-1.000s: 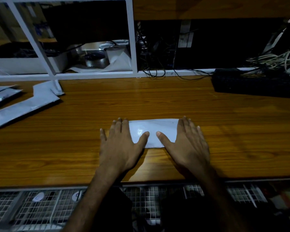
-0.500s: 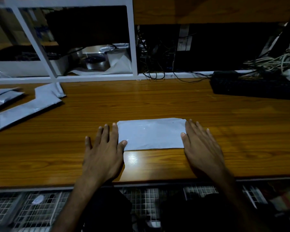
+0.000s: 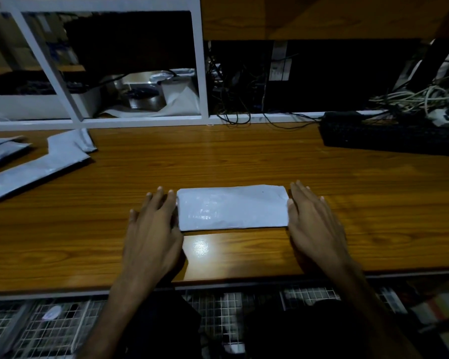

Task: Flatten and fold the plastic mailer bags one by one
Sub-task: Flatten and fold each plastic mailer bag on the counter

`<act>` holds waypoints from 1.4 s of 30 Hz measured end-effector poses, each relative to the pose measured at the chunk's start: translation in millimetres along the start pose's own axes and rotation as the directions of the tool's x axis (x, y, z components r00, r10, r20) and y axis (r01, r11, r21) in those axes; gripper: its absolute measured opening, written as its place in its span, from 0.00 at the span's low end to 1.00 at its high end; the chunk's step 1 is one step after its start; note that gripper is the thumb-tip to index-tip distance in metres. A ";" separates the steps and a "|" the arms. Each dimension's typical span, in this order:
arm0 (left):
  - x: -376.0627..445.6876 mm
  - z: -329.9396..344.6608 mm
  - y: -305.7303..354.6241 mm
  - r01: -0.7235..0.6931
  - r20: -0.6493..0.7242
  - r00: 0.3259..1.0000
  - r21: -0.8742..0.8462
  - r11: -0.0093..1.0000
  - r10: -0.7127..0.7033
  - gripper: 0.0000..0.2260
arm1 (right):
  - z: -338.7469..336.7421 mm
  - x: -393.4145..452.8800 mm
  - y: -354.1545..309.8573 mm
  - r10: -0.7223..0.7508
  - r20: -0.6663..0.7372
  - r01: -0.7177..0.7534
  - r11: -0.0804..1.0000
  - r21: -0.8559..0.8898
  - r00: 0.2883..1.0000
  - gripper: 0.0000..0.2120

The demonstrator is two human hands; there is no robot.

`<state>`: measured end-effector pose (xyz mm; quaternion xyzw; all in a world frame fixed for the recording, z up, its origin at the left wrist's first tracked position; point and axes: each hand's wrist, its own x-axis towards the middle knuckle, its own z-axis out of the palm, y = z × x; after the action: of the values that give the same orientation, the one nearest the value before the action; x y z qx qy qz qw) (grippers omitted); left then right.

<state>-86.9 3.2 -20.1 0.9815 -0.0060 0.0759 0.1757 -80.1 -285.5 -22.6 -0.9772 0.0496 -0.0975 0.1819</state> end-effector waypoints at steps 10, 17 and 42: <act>32.3 17.1 81.8 -0.275 -0.017 0.962 -0.036 0.961 0.274 0.15 | 17.5 16.2 -72.0 -0.285 0.098 0.279 0.957 0.076 0.953 0.20; 30.9 39.6 73.2 -0.280 0.047 0.960 0.124 0.952 0.276 0.31 | 38.7 14.0 -63.8 -0.325 0.162 0.331 0.944 -0.010 0.932 0.27; 32.7 51.1 77.8 -0.102 0.006 0.995 0.220 0.970 0.103 0.34 | 42.8 10.0 -55.1 -0.111 0.101 0.125 0.980 -0.155 0.989 0.43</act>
<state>-50.0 -86.9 -35.8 0.9931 -0.0478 0.0880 0.0617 -58.0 -220.8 -39.9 -0.9934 -0.0093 -0.0586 0.0986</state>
